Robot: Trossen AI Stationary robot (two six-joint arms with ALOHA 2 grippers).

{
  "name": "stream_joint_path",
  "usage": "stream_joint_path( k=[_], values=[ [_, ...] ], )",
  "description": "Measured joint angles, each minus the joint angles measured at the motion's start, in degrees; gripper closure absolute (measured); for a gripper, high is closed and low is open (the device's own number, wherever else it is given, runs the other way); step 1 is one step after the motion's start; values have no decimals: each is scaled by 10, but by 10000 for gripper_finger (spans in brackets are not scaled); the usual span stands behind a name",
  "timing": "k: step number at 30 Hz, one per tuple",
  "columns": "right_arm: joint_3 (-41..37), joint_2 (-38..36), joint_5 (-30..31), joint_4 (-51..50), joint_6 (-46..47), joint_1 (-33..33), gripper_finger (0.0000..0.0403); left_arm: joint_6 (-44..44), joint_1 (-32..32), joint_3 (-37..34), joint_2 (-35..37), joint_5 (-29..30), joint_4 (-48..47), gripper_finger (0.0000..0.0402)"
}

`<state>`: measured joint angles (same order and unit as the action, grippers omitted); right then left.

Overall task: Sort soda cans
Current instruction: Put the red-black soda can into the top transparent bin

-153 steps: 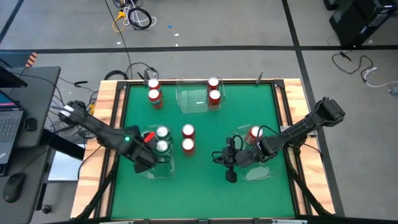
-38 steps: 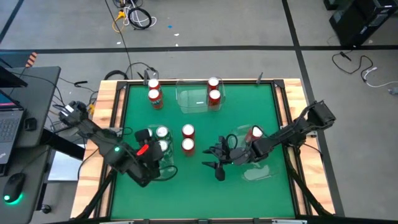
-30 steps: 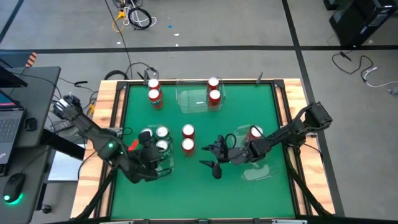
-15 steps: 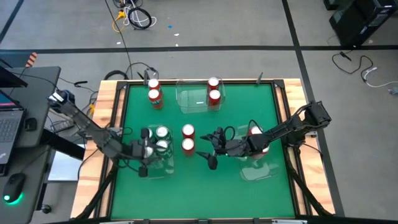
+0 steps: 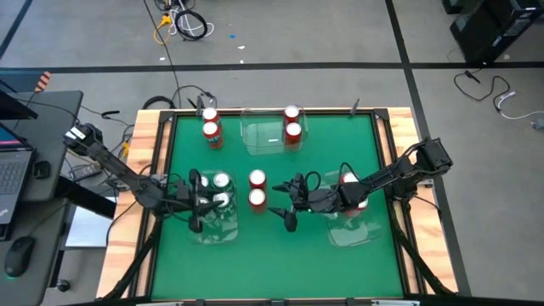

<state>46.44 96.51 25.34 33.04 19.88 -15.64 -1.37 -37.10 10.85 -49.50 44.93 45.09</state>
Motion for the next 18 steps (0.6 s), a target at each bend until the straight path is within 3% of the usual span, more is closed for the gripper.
stream_joint_path(
  k=[9,18],
  values=[
    [13,0,-6,-4,-7,9,52,57,0,0,0,57,5,254],
    [57,0,-7,-70,-10,15,52,89,0,0,0,63,2,254]
  ],
)
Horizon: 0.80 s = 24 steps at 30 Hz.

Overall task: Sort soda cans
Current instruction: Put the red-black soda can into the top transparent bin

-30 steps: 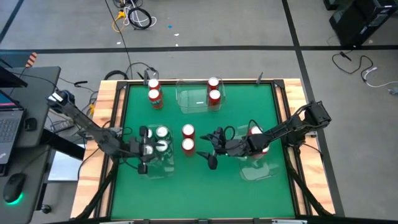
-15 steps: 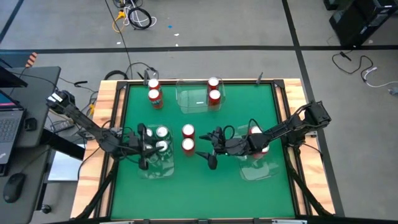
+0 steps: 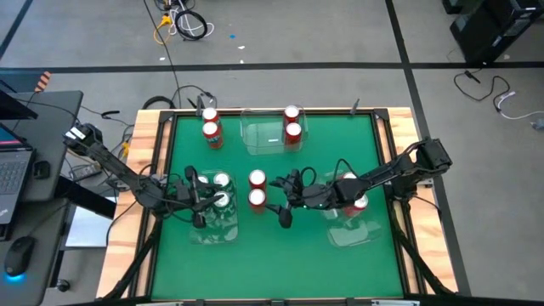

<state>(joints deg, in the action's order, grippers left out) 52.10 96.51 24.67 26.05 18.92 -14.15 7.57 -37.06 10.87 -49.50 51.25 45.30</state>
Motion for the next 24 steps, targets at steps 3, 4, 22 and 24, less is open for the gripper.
stream_joint_path(
  k=[3,4,22,24],
  values=[
    [7,0,0,-15,5,0,52,15,0,0,0,1,0,254],
    [12,0,0,-28,9,0,52,17,0,0,0,1,0,254],
    [115,24,-50,-239,97,4,52,21,0,0,0,2,0,254],
    [129,49,-54,-241,99,4,52,26,0,0,0,1,0,254]
  ],
)
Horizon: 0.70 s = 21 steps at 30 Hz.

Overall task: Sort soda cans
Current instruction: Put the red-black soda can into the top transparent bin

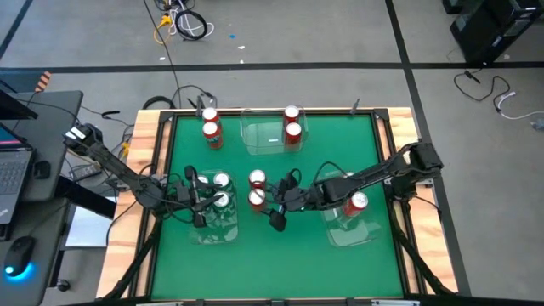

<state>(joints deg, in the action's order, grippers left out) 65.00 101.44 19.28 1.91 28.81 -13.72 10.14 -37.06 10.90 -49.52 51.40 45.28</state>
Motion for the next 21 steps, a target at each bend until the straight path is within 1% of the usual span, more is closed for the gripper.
stream_joint_path(
  k=[3,6,11,15,21],
  values=[
    [44,43,6,-34,-15,0,52,0,0,0,0,0,0,254],
    [97,79,24,-84,-29,0,52,0,0,0,0,0,0,254],
    [164,116,51,-130,-51,-2,52,0,0,0,0,-1,-1,254],
    [186,135,63,-128,-59,-2,52,0,-1,0,0,-4,-5,254],
    [188,148,61,-119,-58,0,58,0,-1,0,0,-7,-6,254]
  ],
)
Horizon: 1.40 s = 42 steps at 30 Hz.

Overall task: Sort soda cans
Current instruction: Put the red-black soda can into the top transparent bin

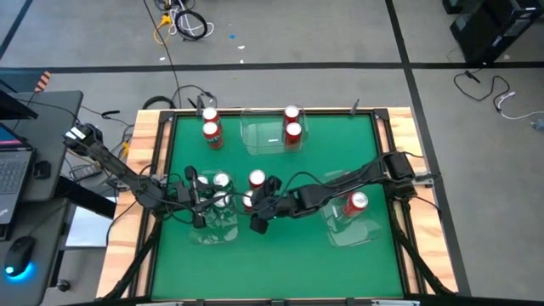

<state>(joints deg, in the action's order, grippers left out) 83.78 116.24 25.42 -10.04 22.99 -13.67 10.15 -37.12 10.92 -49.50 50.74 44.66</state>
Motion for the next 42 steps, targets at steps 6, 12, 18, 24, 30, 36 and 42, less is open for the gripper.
stream_joint_path(
  k=[6,12,18,24,30,36,42],
  values=[
    [0,16,-23,16,15,4,114,-1,0,0,0,0,-7,254],
    [14,15,-33,12,16,-7,120,-2,0,0,0,0,-15,254],
    [90,-13,-9,-77,30,-22,120,-3,0,0,0,0,-14,254],
    [203,-16,33,-205,24,-19,120,-3,0,0,0,0,-14,254],
    [302,-17,105,-310,-2,21,120,-3,0,0,0,0,-14,254],
    [328,-24,133,-342,-19,101,120,-4,0,0,0,0,-14,254],
    [304,-22,125,-338,-43,192,120,-4,0,0,0,0,-14,254]
  ],
)
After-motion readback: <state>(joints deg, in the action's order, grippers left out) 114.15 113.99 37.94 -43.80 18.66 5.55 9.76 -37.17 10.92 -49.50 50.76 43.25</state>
